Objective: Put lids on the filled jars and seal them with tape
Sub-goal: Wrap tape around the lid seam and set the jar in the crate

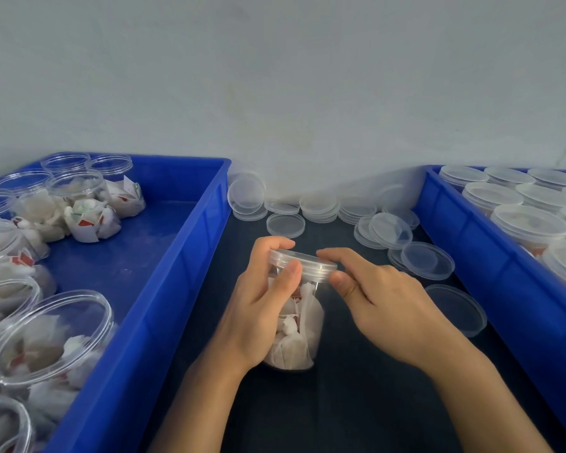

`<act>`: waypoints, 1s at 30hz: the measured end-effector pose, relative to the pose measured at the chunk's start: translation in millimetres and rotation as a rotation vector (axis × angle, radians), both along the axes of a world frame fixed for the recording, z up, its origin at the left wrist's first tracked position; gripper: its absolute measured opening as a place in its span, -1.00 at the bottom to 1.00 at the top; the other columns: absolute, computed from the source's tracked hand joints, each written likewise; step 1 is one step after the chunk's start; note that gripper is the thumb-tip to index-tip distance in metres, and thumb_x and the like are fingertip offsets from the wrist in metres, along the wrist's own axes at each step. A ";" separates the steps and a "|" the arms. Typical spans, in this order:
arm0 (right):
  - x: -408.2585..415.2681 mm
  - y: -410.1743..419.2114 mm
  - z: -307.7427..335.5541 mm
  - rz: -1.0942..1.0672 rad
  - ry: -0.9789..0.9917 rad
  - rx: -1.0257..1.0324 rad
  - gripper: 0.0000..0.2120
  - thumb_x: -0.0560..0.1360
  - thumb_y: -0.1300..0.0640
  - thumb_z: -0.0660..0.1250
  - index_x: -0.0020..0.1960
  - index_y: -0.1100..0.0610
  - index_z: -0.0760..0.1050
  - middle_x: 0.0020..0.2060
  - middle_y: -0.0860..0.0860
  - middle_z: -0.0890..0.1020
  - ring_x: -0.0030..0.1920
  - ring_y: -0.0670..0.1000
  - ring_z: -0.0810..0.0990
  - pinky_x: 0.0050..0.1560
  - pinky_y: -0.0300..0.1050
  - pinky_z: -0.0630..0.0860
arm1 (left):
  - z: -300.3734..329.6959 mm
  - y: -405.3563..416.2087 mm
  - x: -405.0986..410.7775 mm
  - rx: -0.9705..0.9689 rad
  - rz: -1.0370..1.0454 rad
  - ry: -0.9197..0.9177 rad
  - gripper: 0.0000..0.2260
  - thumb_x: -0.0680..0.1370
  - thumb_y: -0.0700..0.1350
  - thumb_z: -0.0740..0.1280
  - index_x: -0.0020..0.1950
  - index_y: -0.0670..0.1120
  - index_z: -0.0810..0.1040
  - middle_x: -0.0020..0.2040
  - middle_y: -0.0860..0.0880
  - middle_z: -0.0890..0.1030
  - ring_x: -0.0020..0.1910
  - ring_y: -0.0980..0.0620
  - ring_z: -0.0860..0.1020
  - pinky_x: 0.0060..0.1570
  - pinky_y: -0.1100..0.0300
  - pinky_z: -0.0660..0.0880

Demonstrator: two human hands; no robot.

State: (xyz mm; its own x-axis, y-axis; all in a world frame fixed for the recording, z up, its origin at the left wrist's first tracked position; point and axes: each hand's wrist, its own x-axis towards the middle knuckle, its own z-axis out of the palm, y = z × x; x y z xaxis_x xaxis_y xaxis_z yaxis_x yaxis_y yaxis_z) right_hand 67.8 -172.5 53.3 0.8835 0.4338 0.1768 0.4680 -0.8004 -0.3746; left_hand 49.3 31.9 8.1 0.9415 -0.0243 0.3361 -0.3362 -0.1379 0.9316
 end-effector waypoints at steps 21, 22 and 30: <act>-7.7 13.7 -4.2 -0.081 -0.134 0.028 -0.49 0.64 -0.32 -0.15 0.50 -0.34 0.32 -0.04 -0.20 0.69 0.00 -0.01 0.64 -0.04 0.01 0.53 | 9.0 -28.3 -13.7 0.440 0.514 -0.021 -0.55 0.53 0.47 0.04 0.34 0.32 0.24 0.01 0.33 0.49 -0.10 0.36 0.50 -0.18 0.31 0.36; -7.4 14.2 -4.1 -0.077 -0.135 0.012 -0.50 0.65 -0.31 -0.15 0.51 -0.34 0.30 -0.03 -0.20 0.68 0.00 -0.02 0.63 -0.03 0.01 0.52 | 8.2 -26.8 -13.0 0.442 0.510 -0.014 -0.52 0.53 0.47 0.02 0.37 0.30 0.22 0.02 0.33 0.49 -0.09 0.39 0.49 -0.17 0.28 0.39; 1.7 5.0 -7.6 0.008 0.075 0.200 -0.63 0.72 -0.17 0.06 0.50 -0.37 0.29 -0.28 -0.27 0.60 -0.18 -0.10 0.56 -0.08 -0.09 0.45 | 8.4 -13.8 -9.4 0.314 0.496 0.007 -0.47 0.55 0.45 0.03 0.44 0.26 0.29 0.11 0.23 0.60 0.07 0.20 0.59 0.10 -0.05 0.58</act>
